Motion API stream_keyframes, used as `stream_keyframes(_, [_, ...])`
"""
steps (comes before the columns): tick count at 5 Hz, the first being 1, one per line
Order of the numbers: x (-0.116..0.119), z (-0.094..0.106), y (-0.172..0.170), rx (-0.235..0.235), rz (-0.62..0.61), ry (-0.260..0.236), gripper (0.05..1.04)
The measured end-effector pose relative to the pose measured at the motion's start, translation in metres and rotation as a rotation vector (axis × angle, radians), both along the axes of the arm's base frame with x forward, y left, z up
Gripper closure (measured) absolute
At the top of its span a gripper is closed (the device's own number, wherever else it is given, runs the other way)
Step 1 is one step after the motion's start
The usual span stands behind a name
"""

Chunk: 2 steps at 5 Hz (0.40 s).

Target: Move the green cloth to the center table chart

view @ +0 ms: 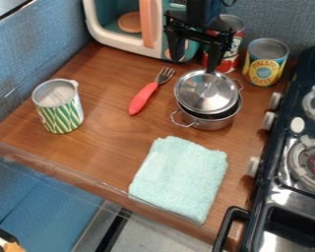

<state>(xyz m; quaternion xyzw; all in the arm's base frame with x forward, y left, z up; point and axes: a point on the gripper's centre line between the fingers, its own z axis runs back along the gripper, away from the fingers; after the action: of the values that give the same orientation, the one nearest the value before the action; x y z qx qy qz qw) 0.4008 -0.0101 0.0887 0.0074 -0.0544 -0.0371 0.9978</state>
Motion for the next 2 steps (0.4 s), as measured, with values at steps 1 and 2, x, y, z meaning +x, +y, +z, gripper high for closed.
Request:
stream_keyframes(1, [-0.004,-0.019,0.0,0.0,0.002,0.041,0.083])
stream_keyframes(2, [-0.038,-0.04,-0.012,-0.005,-0.016,0.103,0.084])
